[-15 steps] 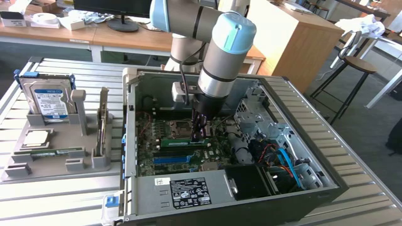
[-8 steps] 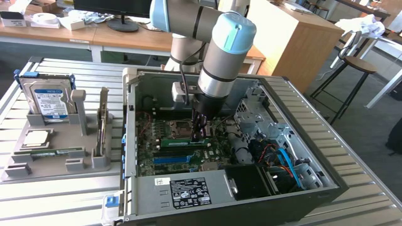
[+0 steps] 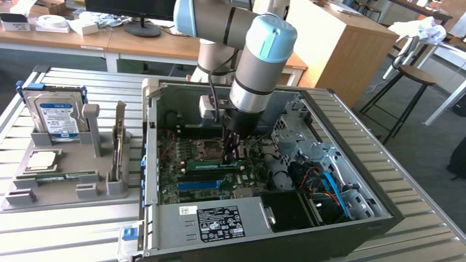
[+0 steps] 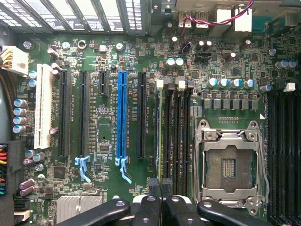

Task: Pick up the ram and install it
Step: 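Insert the ram into the slot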

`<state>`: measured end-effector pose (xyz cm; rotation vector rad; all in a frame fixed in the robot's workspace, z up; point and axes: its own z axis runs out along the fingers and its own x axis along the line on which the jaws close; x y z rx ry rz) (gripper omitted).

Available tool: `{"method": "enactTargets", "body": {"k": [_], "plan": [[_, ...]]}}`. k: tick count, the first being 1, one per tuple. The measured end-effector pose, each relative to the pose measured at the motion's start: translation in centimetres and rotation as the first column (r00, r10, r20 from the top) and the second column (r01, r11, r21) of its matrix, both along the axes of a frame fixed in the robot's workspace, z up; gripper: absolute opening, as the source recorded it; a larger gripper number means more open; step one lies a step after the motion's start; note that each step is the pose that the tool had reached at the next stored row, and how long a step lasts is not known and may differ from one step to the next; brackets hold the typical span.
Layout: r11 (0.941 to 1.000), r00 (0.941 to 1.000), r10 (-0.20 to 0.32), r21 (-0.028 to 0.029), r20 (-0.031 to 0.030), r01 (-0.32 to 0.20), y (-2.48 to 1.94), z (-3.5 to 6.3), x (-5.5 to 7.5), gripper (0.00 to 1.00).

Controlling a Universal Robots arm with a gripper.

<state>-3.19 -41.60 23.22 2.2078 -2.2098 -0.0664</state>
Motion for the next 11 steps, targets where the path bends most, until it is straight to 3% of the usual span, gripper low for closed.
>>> {"method": "enactTargets", "body": {"k": [11], "plan": [[1.0000,1.0000,0.000,-0.0001,0.0000,0.000,0.00,-0.12,0.00,0.11]]}}
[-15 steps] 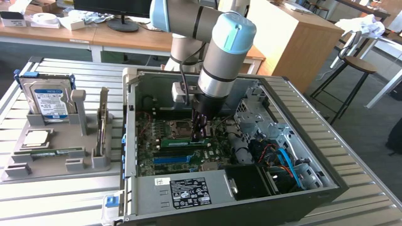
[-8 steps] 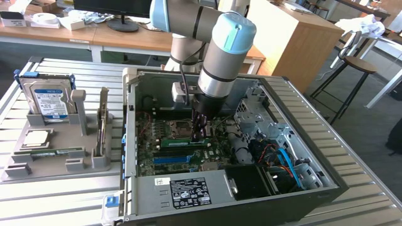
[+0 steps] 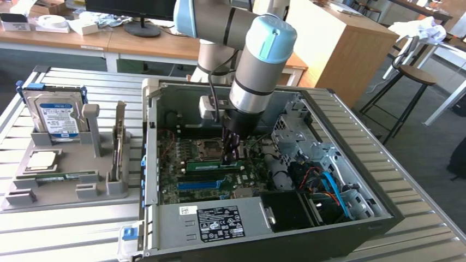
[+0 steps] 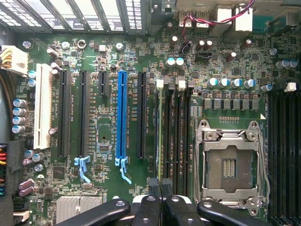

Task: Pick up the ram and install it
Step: 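Insert the ram into the slot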

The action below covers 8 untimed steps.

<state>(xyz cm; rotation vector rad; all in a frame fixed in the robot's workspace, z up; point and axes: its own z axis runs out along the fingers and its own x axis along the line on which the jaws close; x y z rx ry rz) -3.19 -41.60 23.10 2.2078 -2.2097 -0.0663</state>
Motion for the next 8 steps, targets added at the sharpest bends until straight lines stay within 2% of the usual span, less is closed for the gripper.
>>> {"method": "enactTargets", "body": {"k": [4,8], "plan": [[1.0000,1.0000,0.000,0.0005,0.0003,0.000,0.01,0.05,0.00,0.11],[1.0000,1.0000,0.000,0.0002,0.0000,0.000,0.00,0.54,0.01,0.11]]}}
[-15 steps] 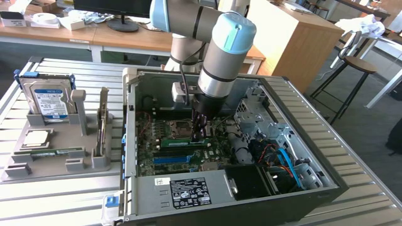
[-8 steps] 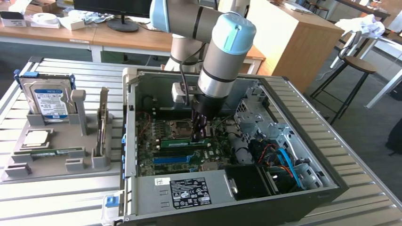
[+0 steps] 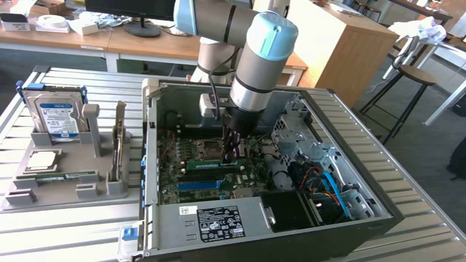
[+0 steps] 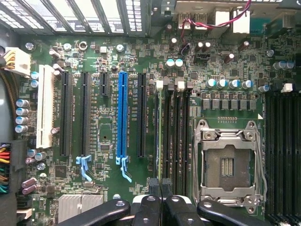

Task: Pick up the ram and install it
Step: 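Insert the ram into the slot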

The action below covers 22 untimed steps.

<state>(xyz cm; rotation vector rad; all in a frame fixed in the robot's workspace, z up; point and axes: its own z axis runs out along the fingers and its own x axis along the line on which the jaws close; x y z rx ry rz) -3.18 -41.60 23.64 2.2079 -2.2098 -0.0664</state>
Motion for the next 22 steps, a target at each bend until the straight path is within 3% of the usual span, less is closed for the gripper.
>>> {"method": "enactTargets", "body": {"k": [5,10,22], "plan": [[1.0000,1.0000,0.000,0.0000,-0.0013,0.000,0.00,0.01,0.04,0.11],[1.0000,0.9999,0.000,-0.0009,-0.0166,0.000,0.00,0.01,0.21,0.11],[0.9999,0.9998,-0.011,-0.0007,-0.0171,0.011,0.00,-0.01,0.22,0.11]]}}
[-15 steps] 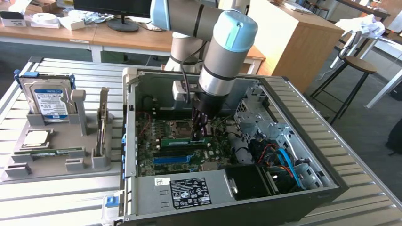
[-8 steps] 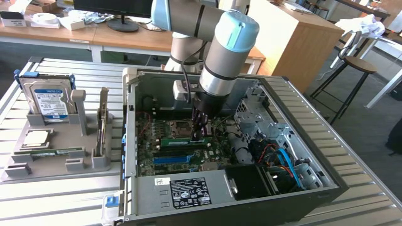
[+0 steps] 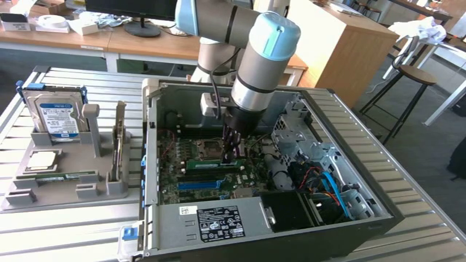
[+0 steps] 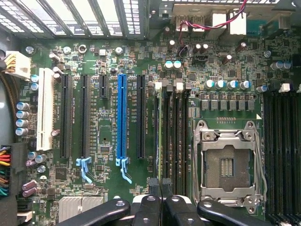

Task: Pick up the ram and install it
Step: 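Insert the ram into the slot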

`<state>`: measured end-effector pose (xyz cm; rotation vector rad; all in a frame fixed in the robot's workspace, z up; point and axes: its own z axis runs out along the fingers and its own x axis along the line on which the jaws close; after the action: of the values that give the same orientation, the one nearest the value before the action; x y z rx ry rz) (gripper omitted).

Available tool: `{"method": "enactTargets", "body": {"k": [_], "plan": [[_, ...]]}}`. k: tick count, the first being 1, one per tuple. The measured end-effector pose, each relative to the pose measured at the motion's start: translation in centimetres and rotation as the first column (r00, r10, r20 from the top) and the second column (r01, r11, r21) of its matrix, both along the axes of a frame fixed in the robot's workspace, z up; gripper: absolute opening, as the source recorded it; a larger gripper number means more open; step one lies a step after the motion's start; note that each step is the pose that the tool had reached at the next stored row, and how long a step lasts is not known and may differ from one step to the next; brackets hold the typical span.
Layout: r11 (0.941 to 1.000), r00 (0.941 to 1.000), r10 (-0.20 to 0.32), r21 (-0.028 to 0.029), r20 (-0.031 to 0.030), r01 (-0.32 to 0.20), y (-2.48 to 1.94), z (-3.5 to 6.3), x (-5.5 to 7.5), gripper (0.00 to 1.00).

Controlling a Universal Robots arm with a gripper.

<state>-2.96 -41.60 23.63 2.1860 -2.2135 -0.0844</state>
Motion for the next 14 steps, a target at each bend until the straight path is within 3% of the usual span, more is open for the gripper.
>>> {"method": "enactTargets", "body": {"k": [14], "plan": [[1.0000,1.0000,0.000,-0.0001,0.0000,0.000,0.12,-0.19,0.00,0.11]]}}
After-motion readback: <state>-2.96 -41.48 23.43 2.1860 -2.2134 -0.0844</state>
